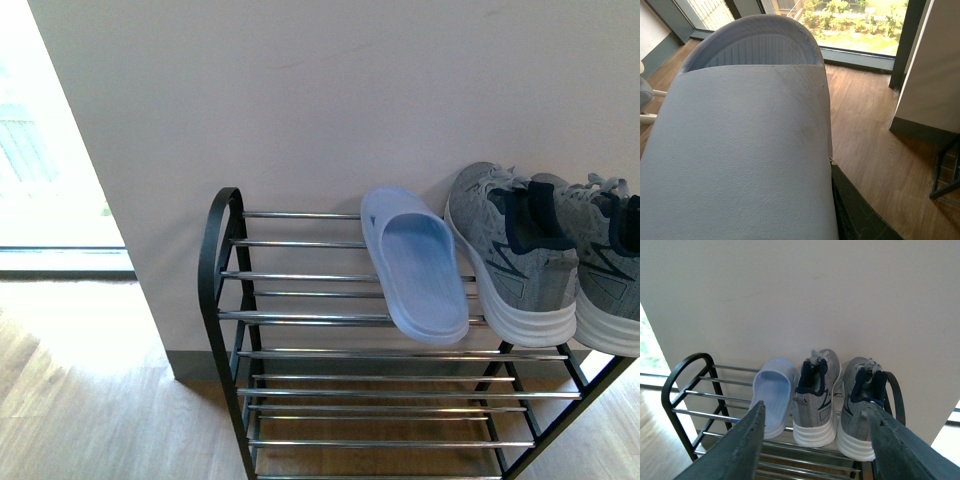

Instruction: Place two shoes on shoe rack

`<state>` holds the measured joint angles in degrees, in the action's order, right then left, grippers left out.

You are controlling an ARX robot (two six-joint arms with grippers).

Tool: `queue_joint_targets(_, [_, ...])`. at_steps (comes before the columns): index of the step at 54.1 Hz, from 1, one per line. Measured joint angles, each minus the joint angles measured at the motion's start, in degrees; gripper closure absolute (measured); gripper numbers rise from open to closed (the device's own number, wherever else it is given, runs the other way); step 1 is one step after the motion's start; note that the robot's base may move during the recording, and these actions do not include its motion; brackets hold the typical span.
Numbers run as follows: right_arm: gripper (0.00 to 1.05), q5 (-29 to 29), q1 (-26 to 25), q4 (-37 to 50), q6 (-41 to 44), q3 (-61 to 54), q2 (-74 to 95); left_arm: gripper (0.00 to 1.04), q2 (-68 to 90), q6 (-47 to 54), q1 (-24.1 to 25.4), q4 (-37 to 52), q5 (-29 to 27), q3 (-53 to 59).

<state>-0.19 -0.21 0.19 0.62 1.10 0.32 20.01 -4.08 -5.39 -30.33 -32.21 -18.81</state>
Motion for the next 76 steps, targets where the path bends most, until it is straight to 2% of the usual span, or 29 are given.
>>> queue_joint_targets(10, [0.18, 0.0, 0.0, -0.04, -0.02, 0.0, 0.0, 1.02, 0.0, 0.0, 0.0, 0.0, -0.35, 0.0])
queue_joint_targets(15, [0.08, 0.0, 0.0, -0.07, -0.04, 0.0, -0.02, 1.02, -0.02, 0.0, 0.0, 0.0, -0.33, 0.0])
queue_joint_targets(26, [0.09, 0.44, 0.11, -0.15, -0.07, 0.0, -0.09, 1.02, -0.42, -0.85, 0.2, 0.7, 0.94, 0.2])
queue_joint_targets(29, [0.09, 0.37, 0.11, -0.15, -0.07, 0.0, -0.04, 1.02, -2.16, -8.55, 1.44, 4.55, 5.97, 1.36])
queue_joint_targets(32, [0.09, 0.37, 0.13, -0.15, -0.07, 0.0, -0.04, 1.02, -3.19, -16.09, 2.91, 4.52, 12.76, 1.09])
queue_joint_targets(35, [0.09, 0.35, 0.13, -0.15, -0.07, 0.0, -0.07, 1.02, -2.51, -23.41, 6.58, 2.03, 21.03, 0.31])
queue_joint_targets(38, [0.09, 0.35, 0.13, -0.15, -0.07, 0.0, -0.04, 1.02, -0.96, -24.65, 11.56, -0.44, 29.31, -0.66])
queue_joint_targets(41, [0.09, 0.33, 0.13, -0.15, -0.07, 0.0, -0.04, 1.02, 0.46, -23.89, 15.58, -2.27, 34.91, -1.73])
queue_joint_targets(44, [0.09, 0.35, 0.13, -0.15, -0.07, 0.0, -0.04, 1.02, 1.64, -22.53, 17.14, -3.63, 36.81, -2.58])
queue_joint_targets(47, [0.09, 0.35, 0.13, -0.15, -0.07, 0.0, -0.04, 1.02, 3.82, -21.88, 16.09, -2.21, 37.16, -2.91])
queue_joint_targets(55, [0.09, 0.33, 0.13, -0.15, -0.07, 0.0, -0.04, 1.02, 21.99, -18.4, 4.68, 9.7, 34.03, -6.71])
queue_joint_targets(61, [0.09, 0.33, 0.13, -0.15, -0.07, 0.0, -0.04, 1.02, 33.53, -15.87, -0.39, 15.32, 34.71, -10.54])
queue_joint_targets(76, [0.09, 0.33, 0.13, -0.15, -0.07, 0.0, -0.04, 1.02, 57.44, -10.51, -2.67, 22.77, 37.13, -22.21])
